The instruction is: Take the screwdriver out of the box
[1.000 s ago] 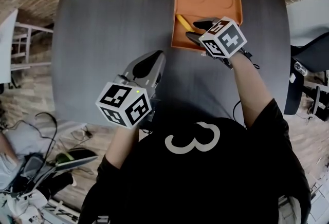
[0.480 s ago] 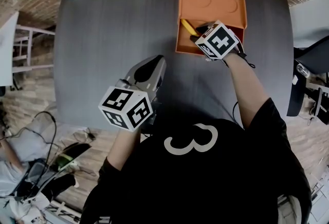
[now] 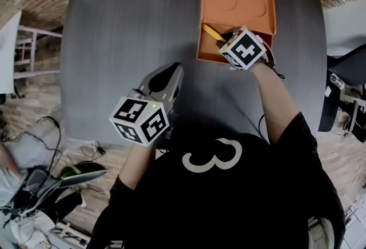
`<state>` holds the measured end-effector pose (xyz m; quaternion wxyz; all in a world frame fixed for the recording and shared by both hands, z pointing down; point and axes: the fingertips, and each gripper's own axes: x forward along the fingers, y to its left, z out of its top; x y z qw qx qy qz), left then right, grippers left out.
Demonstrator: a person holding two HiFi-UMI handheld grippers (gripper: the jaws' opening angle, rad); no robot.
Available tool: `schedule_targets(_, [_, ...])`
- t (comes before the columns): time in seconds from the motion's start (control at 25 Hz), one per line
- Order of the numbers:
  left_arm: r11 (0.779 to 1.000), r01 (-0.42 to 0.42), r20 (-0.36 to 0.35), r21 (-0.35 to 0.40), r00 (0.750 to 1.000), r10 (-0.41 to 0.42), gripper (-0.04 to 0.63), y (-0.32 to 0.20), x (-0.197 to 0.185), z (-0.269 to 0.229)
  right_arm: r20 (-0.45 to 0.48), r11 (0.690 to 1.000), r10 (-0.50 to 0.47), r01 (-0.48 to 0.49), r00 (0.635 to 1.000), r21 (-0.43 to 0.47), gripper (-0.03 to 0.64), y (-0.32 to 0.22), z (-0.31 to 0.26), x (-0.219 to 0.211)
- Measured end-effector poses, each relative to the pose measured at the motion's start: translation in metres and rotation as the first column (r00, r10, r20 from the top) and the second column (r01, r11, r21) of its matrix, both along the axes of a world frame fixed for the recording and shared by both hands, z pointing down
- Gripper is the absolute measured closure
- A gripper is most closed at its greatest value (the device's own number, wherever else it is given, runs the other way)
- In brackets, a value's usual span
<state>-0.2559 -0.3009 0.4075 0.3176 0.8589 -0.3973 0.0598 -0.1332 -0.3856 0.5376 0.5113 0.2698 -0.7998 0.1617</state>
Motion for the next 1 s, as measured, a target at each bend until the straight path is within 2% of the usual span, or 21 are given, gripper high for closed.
schedule_targets(0.44, [0.999, 0.043, 0.007, 0.006, 0.999, -0.043, 0.58, 0.022, 0.006, -0.01, 0.016, 1.0, 0.0, -0.001, 1.0, 0.029, 0.54, 0.014, -0.014, 0.013])
schedule_targets(0.68, [0.999, 0.047, 0.009, 0.015, 0.999, -0.047, 0.58, 0.036, 0.01, -0.018, 0.046, 0.998, -0.037, 0.034, 0.998, 0.061, 0.54, 0.023, -0.037, 0.008])
schedule_targets(0.84, [0.998, 0.054, 0.009, 0.035, 0.998, -0.054, 0.58, 0.048, 0.016, -0.024, 0.027, 0.989, -0.087, 0.084, 0.996, 0.121, 0.54, 0.036, -0.053, 0.012])
schedule_targets(1.0, [0.997, 0.053, 0.006, 0.047, 0.999, -0.054, 0.58, 0.063, 0.026, -0.029, 0.057, 0.981, -0.105, 0.094, 0.993, 0.172, 0.54, 0.052, -0.078, 0.016])
